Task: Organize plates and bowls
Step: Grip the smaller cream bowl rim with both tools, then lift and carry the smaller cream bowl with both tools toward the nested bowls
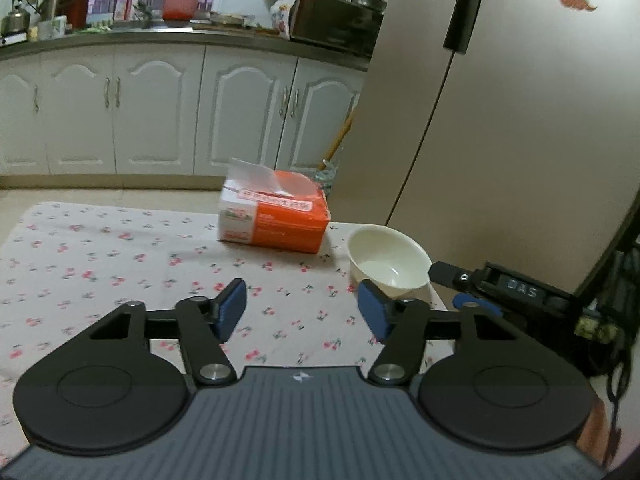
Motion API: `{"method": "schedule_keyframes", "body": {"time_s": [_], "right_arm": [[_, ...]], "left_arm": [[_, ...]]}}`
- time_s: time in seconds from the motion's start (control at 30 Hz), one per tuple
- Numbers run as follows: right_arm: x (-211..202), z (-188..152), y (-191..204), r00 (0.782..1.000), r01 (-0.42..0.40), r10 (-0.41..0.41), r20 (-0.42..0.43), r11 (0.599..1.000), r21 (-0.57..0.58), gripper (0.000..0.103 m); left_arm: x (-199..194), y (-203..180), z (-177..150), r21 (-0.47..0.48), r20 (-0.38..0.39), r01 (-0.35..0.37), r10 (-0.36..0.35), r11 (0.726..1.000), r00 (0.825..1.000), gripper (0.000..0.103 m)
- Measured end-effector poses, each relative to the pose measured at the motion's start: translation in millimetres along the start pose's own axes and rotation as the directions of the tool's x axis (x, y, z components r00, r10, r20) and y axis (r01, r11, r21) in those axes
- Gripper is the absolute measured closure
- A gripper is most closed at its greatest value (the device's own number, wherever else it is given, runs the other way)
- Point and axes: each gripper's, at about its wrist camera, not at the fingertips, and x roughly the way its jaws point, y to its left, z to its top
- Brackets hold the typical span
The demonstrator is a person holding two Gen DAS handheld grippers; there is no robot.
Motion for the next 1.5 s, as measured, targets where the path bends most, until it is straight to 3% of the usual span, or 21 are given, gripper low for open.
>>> {"method": "schedule_keyframes", "body": {"time_s": [0.17,0.63,0.9,1.1,1.17,1.3,1.5], "right_arm": [[5,3,-8,1.0,-0.012,0.012,0.015,1.0,-0.021,0.029],[28,9,-24,1.0,-0.014,0.014,0.0,0.999,-0.033,0.029],[36,13,-26,0.997,-0.072,0.073,0.008,0.997,-0.021,0.02],[43,18,-29,0.999,-0.046,0.046,0.019,0.999,-0.028,0.021],[49,18,-26,1.0,-0.017,0.017,0.008,0.999,-0.051,0.03],[63,15,-21,0.998,0.044,-0.048,-0.037,0.995,-0.091,0.069],[63,13,-26,0.997,0.032,-0.038,-0.072,0.996,-0.082,0.081]], "left_arm": [[41,-9,-2,-0.023,-0.043,0.012,-0.013,1.0,0.999,0.054],[126,-26,4,-0.085,-0.11,-0.009,0.0,0.996,0.994,0.057],[148,-36,2,-0.094,-0.112,-0.003,-0.008,0.996,0.994,0.06],[159,-25,-2,-0.109,-0.114,-0.011,-0.002,0.994,0.993,0.06],[162,-23,-4,-0.11,-0.117,-0.014,0.001,0.994,0.993,0.059],[164,-21,-4,-0.128,-0.115,-0.021,0.006,0.992,0.993,0.054],[156,-18,-1,-0.143,-0.104,-0.012,-0.003,0.99,0.995,0.051]]}}
